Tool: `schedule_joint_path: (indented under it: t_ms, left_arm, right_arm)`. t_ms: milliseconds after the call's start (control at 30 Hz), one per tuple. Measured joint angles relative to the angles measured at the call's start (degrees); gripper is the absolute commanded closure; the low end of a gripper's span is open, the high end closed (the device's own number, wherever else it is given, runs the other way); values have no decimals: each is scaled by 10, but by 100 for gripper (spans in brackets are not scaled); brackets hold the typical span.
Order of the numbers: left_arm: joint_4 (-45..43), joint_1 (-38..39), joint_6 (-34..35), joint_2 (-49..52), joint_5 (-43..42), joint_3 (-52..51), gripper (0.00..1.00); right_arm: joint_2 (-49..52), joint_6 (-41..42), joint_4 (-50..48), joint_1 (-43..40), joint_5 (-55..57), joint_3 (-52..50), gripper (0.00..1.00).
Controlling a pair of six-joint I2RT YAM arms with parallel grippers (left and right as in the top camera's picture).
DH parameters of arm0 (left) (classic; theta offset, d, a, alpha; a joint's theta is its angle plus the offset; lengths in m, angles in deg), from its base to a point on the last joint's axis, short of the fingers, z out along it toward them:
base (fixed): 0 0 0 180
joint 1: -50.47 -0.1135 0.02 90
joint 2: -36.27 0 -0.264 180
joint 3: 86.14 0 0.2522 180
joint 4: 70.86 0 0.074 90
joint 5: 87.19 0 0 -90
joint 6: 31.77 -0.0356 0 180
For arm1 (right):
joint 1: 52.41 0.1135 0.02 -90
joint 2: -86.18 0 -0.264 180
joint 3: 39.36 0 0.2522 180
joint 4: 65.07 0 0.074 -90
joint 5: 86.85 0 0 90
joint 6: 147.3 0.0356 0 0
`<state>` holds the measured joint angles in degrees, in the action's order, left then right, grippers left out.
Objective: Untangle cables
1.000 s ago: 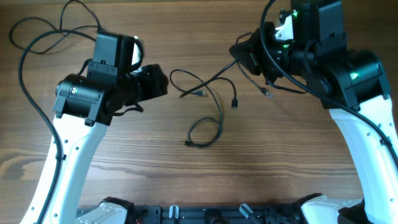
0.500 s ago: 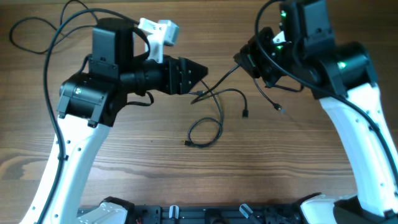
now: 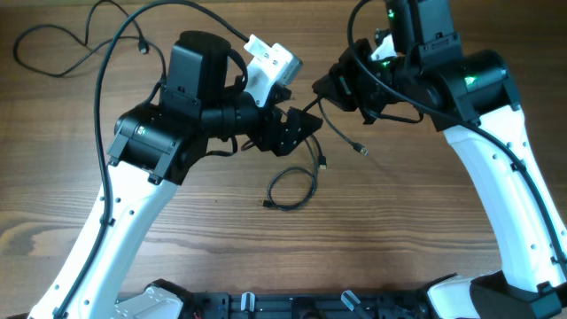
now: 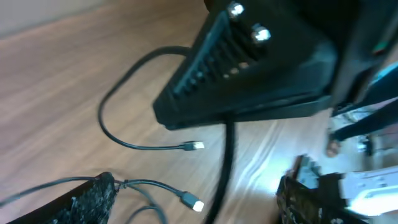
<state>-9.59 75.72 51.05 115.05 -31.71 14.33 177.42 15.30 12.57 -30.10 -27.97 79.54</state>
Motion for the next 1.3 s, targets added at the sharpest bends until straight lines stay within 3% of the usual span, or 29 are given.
schedule_joint_path:
  t_ms: [167,300,367,500,633,700,1000,1100,1167,1200,1300]
  left_arm:
    - [0,0,-42,0,18,0,35]
    - [-2,0,-48,0,19,0,36]
    - [-14,0,-49,0,7,0,49]
    - [-37,0,-54,0,-21,0,42]
    - [-35,0,-57,0,-36,0,49]
    - [-26,0,-56,0,-38,0,59]
    - [-21,15,-56,0,-39,0,59]
    - [-21,15,-58,0,-39,0,71]
    - [-22,15,-57,0,-39,0,89]
    - [-21,15,-59,0,-39,0,92]
    - [-21,15,-56,0,-37,0,93]
  right_arm:
    - [0,0,-5,1,-7,0,95]
    - [0,0,-9,1,-7,0,95]
    - [0,0,-5,1,-7,0,95]
    - [0,0,4,1,-7,0,95]
    - [0,0,4,1,-6,0,96]
    - [0,0,4,1,-6,0,96]
    - [0,-1,4,1,-17,0,96]
    - [0,-7,5,1,-24,0,96]
    - [0,-9,9,1,-24,0,95]
    - [0,-9,9,1,-24,0,96]
    - [0,-9,9,1,-26,0,96]
